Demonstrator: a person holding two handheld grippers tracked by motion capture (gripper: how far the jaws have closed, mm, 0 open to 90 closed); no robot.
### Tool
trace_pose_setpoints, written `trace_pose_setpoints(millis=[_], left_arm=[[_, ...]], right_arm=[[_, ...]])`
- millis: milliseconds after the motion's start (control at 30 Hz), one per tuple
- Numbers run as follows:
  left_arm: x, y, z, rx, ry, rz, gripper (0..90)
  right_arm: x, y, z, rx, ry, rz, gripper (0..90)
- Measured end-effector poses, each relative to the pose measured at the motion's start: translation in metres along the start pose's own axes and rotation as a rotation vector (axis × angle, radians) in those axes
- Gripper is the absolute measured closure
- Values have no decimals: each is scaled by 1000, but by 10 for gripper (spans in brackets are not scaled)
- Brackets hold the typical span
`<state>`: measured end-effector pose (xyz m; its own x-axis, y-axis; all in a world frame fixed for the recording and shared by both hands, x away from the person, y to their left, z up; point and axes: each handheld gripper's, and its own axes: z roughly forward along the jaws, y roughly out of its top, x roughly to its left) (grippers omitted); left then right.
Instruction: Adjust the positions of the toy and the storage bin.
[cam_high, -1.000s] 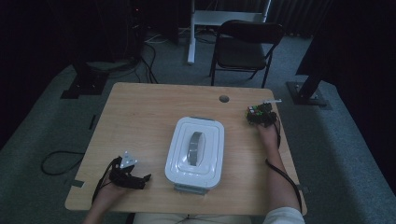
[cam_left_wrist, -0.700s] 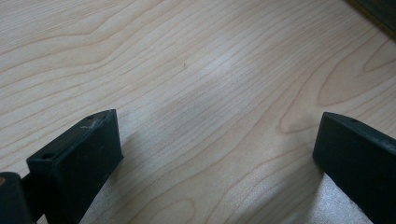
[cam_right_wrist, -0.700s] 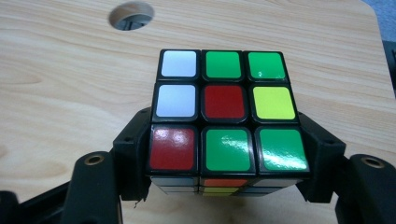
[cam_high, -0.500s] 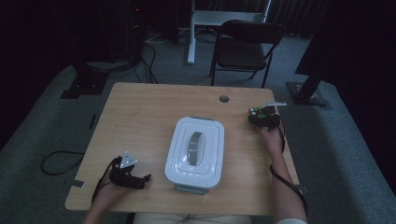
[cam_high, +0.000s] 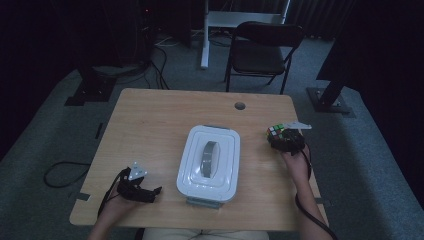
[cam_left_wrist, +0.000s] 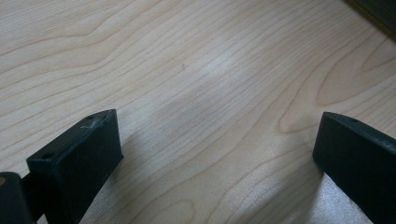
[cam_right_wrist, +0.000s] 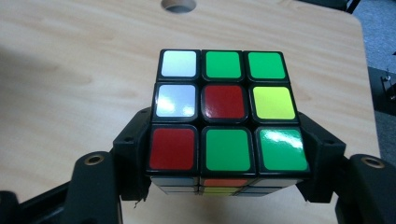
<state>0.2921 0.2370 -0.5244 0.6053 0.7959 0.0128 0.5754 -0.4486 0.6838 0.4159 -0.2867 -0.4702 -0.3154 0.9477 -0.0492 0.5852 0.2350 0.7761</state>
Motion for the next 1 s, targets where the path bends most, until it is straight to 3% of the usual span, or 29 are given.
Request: trace_pose_setpoints(millis=[467, 1000], left_arm=[[0, 0, 0, 1, 0, -1, 17], [-2, -1, -1, -1, 29, -30, 17]], right_arm=[[21, -41, -36, 21, 22, -48, 337], [19, -85, -58, 82, 4, -6, 337]])
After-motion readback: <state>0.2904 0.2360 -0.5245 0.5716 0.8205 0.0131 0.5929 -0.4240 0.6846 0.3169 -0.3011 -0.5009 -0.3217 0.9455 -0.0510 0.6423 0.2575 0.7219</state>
